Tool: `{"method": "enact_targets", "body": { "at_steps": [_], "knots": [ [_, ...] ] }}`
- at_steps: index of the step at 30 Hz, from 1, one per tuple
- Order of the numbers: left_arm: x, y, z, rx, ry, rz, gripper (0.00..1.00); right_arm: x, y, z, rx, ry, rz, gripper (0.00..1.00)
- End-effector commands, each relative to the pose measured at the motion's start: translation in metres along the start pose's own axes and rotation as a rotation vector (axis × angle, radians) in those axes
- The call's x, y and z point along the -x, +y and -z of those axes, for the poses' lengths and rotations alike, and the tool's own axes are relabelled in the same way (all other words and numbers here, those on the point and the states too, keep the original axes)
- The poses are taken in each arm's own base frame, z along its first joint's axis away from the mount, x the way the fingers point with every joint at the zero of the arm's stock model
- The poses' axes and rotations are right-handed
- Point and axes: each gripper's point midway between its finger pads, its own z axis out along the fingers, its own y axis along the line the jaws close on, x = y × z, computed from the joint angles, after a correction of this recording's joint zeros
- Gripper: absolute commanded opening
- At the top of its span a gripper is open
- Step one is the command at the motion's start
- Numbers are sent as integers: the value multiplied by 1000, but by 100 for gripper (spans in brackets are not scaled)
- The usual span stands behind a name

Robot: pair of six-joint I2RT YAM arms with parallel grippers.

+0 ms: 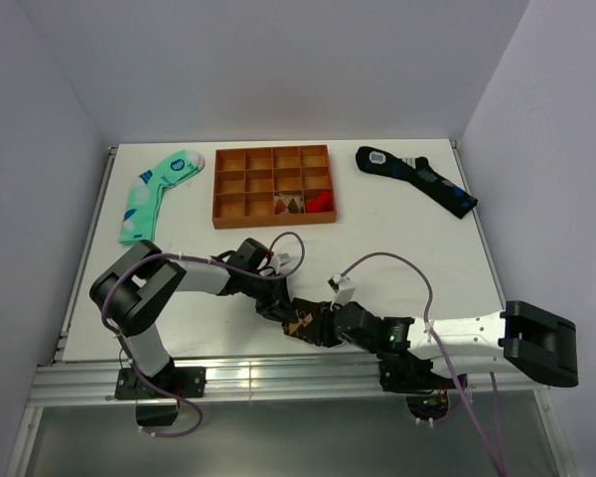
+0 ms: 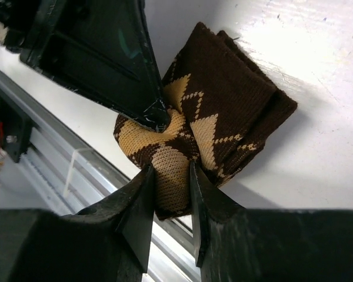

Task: Roll the socks
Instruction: Roll the sock at the center of the board.

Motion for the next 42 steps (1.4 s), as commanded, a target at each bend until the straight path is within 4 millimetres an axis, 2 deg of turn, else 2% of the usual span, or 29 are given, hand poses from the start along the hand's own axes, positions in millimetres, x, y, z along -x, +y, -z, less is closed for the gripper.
{"method": "enact_targets", "body": {
  "at_steps": [1, 2, 5, 15, 23, 28, 30, 31, 32, 33, 35, 36, 38, 39, 42],
  "knots": [
    [1, 54, -2, 228, -121, 39, 24, -11, -36, 0, -108, 61, -20, 33],
    [8, 47, -2, 205, -157, 11, 27, -13, -37, 0, -105, 75, -27, 32],
    [22, 37, 4, 187, -240, -14, 31, -17, -40, -1, -94, 115, -60, 32],
    [54, 8, 21, 120, -440, -126, 31, -24, -40, 0, -31, 257, -158, 32],
    [78, -26, 58, 69, -676, -265, 38, -18, -46, 5, -17, 320, -212, 33],
    [79, -34, 76, 77, -761, -353, 40, -11, -46, 6, 4, 374, -232, 33],
    [78, -39, 78, 66, -787, -384, 40, -13, -50, 4, -22, 414, -235, 33],
    [77, -36, 79, 75, -807, -386, 40, -7, -44, 3, 0, 428, -227, 33],
    [77, -37, 80, 73, -821, -396, 40, -9, -45, 1, -1, 453, -232, 33],
    [73, -45, 79, 49, -834, -421, 40, -3, -42, -2, 11, 456, -219, 33],
    [71, -40, 79, 77, -870, -443, 40, -5, -45, -3, 2, 504, -243, 32],
    [62, -48, 72, 62, -861, -482, 40, 0, -41, -5, 22, 509, -234, 32],
    [59, -48, 70, 84, -899, -515, 40, 2, -40, -5, 34, 536, -249, 32],
    [52, -52, 63, 74, -893, -538, 40, 2, -40, -7, 41, 551, -250, 32],
    [44, -58, 62, 32, -934, -559, 42, 3, -42, -8, 59, 587, -276, 32]
  ]
}}
